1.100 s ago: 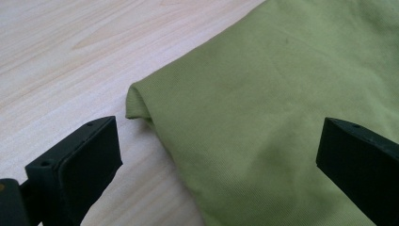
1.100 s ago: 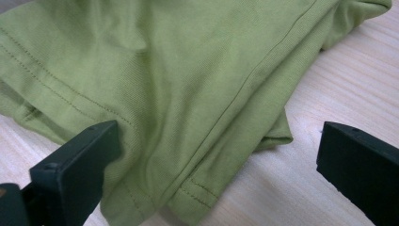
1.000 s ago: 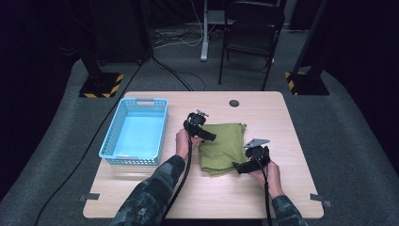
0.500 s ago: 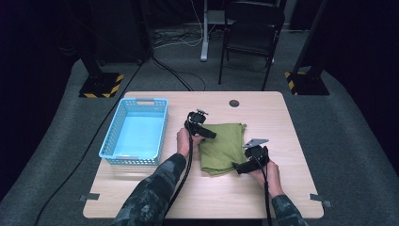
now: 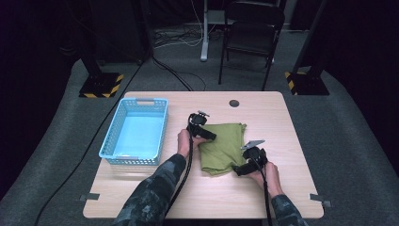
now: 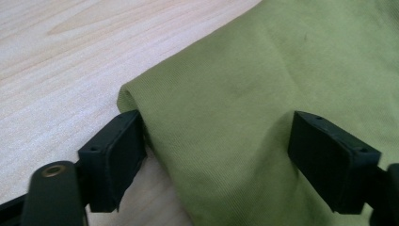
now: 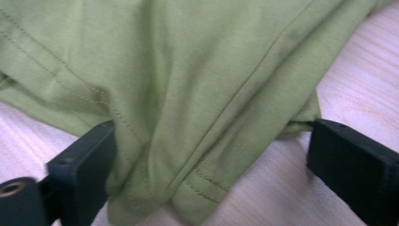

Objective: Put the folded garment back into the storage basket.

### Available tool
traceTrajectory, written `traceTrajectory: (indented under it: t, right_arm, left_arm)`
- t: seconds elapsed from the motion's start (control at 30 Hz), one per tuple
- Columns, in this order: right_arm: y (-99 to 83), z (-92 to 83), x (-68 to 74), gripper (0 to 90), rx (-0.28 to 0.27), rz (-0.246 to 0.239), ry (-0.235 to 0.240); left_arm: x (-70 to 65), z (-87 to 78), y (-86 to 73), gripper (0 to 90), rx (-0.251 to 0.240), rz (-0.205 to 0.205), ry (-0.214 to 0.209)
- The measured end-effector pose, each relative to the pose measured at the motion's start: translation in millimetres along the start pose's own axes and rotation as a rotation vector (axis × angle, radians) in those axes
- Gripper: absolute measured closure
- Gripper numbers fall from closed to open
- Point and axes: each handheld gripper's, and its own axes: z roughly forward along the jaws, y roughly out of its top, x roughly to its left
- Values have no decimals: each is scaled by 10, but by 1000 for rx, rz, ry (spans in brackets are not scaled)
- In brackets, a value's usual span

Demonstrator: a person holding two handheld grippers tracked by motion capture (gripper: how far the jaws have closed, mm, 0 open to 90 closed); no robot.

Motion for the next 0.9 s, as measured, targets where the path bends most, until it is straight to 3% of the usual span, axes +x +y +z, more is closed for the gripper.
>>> traceTrajectory:
  t: [0.33, 0.73, 0.9]
  right_arm:
    - [24, -47, 65, 345, -29, -24, 20]
    - [24, -46, 118, 564, -65, -23, 29]
    - [20, -38, 148, 625, -84, -24, 21]
  left_arm:
    - [-33, -38, -75, 377, -43, -19, -10]
    - [-46, -49, -128, 614, -65, -77, -68]
    - [-79, -59, -138, 687, -74, -69, -61]
